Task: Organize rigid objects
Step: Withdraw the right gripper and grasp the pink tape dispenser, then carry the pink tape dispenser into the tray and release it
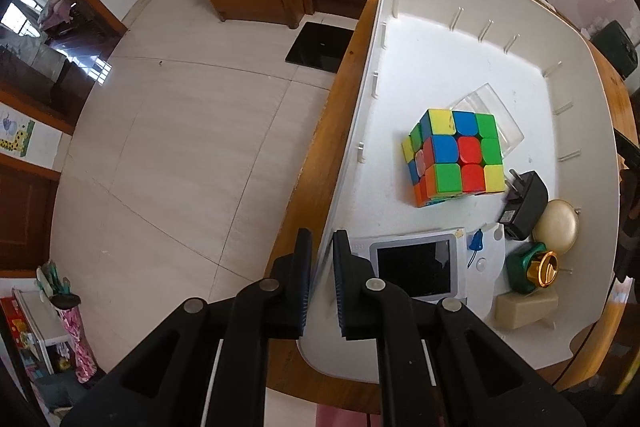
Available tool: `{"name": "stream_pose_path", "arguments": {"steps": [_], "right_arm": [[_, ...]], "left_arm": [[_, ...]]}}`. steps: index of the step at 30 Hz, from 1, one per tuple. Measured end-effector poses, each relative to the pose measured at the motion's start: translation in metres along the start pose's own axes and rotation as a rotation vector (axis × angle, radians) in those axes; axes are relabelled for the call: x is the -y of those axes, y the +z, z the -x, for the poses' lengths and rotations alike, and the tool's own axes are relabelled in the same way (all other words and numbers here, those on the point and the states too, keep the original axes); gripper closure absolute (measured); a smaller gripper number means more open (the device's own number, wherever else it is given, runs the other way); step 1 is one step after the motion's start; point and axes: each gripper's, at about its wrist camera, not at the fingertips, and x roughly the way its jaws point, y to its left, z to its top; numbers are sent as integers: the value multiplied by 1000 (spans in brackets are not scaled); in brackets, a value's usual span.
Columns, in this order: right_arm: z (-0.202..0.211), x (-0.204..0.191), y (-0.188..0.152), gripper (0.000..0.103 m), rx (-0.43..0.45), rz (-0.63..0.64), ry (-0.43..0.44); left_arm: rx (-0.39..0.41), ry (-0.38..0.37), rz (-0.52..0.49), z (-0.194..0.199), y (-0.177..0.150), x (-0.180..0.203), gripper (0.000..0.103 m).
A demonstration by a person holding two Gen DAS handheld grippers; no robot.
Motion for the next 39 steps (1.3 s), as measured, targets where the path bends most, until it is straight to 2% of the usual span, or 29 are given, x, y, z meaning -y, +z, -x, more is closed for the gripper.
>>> {"name": "stream_pose_path", "arguments": {"steps": [10, 13, 16, 27, 39], "right_arm": [[-1, -2, 0, 38, 26, -6, -4], [0, -2, 1, 55, 32, -21, -7], [1, -2, 2, 62, 30, -14, -5], [11, -4, 3, 64, 55, -13, -4], [37, -11, 5, 64, 107, -33, 3]], "left_arm": [[28, -10, 28, 1, -3, -3, 91], [40, -4, 17, 2, -5, -3, 91], [53, -1, 14, 2, -7, -4, 91], [104, -26, -11, 2, -11, -6, 90], [103, -58, -31, 3, -12, -11, 91]]}}
